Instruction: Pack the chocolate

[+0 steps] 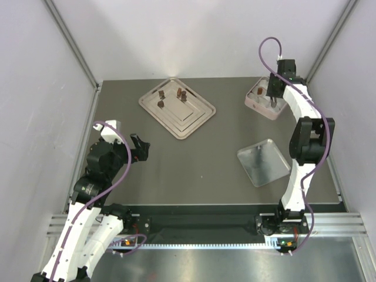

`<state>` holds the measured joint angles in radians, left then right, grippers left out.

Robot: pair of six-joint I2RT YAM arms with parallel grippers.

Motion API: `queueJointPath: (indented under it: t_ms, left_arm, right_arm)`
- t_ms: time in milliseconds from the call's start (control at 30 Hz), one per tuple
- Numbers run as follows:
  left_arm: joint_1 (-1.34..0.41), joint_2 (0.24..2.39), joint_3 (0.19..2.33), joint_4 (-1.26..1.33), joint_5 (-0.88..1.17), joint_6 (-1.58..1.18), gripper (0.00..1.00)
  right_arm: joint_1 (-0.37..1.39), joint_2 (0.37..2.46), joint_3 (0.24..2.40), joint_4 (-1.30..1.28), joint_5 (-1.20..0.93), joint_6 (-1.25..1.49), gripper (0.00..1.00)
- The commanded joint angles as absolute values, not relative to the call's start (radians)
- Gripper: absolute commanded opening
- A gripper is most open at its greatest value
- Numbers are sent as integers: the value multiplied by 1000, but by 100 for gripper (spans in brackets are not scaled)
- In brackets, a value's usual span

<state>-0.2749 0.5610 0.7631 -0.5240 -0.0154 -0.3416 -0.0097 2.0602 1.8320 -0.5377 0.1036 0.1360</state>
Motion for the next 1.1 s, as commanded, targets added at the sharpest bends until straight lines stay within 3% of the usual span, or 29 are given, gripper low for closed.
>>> queueJointPath:
  t_ms: [0, 533, 733, 1067]
  left_arm:
    - [-271, 566, 769, -466, -5, -336, 99]
    - [-270, 572, 769, -469, -5, -334, 99]
    - [-270, 571, 769, -469, -5, -336, 99]
    - [-270, 568, 769, -471, -5, -336, 99]
  right_arm:
    - [-25, 2072, 1899, -460, 95, 150, 33]
    - [-26, 2129, 1945, -451, 54, 160, 35]
    - [-26, 2128, 1950, -453, 55, 156, 41]
    - [-8, 2019, 1937, -480, 11, 160, 40]
